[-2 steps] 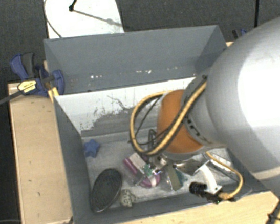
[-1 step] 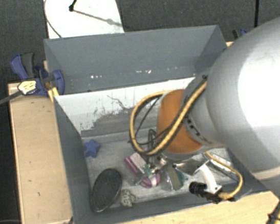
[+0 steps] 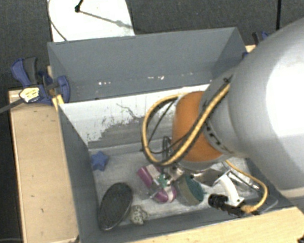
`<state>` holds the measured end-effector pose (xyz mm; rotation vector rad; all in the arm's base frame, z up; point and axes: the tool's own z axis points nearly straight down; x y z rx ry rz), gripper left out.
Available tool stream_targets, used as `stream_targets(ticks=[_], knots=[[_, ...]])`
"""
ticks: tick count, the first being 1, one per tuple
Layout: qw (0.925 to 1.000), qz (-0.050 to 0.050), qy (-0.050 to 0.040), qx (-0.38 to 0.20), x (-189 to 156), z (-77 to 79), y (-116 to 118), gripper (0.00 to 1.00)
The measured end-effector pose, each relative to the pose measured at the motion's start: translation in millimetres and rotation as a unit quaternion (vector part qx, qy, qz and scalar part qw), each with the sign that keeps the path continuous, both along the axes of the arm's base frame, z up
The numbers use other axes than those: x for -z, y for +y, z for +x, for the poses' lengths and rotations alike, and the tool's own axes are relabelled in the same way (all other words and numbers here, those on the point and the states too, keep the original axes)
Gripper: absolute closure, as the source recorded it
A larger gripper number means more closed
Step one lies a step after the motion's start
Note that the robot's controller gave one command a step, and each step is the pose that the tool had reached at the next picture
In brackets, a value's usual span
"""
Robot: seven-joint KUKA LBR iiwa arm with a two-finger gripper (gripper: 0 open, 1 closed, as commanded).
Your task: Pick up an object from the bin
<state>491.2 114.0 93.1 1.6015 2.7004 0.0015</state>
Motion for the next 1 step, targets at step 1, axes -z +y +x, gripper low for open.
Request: stream_targets(ticks=[1], knots=[[1.0000,-0.001,-0.0006,-0.002,-4.8,0.2,-1.0,1.00]])
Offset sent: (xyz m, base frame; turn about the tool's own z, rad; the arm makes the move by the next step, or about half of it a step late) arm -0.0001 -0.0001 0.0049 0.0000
